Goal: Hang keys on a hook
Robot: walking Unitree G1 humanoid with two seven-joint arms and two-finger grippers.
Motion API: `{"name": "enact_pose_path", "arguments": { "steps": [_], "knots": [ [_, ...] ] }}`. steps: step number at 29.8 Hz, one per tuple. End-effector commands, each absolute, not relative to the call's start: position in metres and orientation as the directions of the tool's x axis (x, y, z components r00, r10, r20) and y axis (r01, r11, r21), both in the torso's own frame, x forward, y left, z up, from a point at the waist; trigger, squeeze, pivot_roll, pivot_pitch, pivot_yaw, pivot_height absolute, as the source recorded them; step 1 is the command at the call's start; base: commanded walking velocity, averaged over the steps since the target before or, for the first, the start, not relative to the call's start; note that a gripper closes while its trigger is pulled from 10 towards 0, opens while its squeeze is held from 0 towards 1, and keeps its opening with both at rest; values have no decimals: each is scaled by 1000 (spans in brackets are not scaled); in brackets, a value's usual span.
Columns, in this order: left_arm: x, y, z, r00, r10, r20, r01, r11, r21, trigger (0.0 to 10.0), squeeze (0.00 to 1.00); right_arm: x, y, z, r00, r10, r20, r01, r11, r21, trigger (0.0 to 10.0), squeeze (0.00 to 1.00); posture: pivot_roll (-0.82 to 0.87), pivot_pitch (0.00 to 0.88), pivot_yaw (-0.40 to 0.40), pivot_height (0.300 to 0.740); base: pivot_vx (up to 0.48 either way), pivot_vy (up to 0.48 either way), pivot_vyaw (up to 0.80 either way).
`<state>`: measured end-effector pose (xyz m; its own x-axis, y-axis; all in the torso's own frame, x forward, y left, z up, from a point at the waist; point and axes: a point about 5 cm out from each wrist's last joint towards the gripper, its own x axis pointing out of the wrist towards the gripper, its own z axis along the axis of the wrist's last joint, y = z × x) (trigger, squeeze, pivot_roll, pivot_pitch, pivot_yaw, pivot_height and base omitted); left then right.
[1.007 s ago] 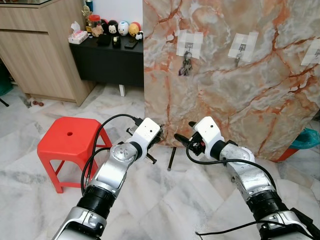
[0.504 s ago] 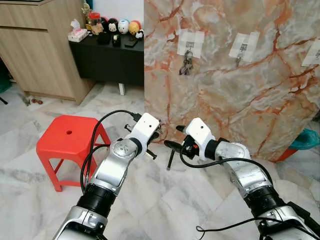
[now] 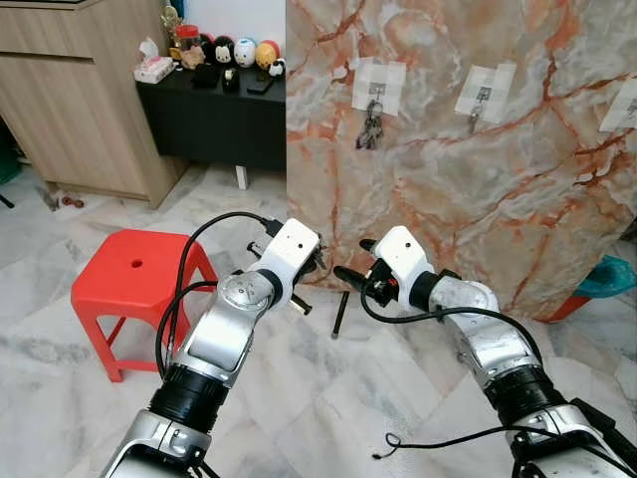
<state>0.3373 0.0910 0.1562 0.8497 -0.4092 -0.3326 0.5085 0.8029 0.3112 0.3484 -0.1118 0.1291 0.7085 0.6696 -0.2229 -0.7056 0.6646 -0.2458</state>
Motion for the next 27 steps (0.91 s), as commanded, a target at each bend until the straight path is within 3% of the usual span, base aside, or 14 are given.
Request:
{"name": "enact_pose_path", "arguments": {
  "steps": [1, 6, 8, 13, 20, 22, 27],
  "knots": [
    [337, 88, 153, 851, -412, -326, 510, 797, 323, 10000, 0, 348, -114, 130, 711, 672, -206, -703, 672, -232, 10000, 0, 14, 0, -102, 740, 0, 0, 0],
    [336, 94, 142, 859, -436, -269, 509, 789, 344, 10000, 0, 358, -133, 134, 830, 533, -164, -558, 791, -250, 10000, 0, 2, 0, -84, 740, 0, 0, 0],
    [332, 106, 129, 869, -425, -256, 493, 789, 367, 10000, 0, 363, -149, 133, 917, 377, -127, -397, 894, -210, 10000, 0, -6, 0, -71, 740, 0, 0, 0],
    [326, 115, 120, 895, -406, -184, 443, 849, 287, 10000, 0, 354, -164, 117, 972, 214, -102, -219, 975, -43, 10000, 0, -6, 0, -54, 740, 0, 0, 0],
    [326, 118, 122, 930, -358, -81, 367, 915, 164, 10000, 0, 337, -166, 101, 986, 154, -65, -149, 986, 76, 10000, 0, -12, 0, -43, 740, 0, 0, 0],
    [326, 127, 115, 959, -278, -57, 280, 959, 41, 10000, 0, 322, -162, 82, 982, 172, -85, -162, 981, 108, 10000, 0, -30, 0, -33, 740, 0, 0, 0],
    [321, 145, 94, 977, -193, -88, 193, 981, -6, 10000, 0, 306, -172, 56, 987, 77, -141, -56, 988, 144, 10000, 0, -25, 0, -29, 740, 0, 0, 0]
  ]
}}
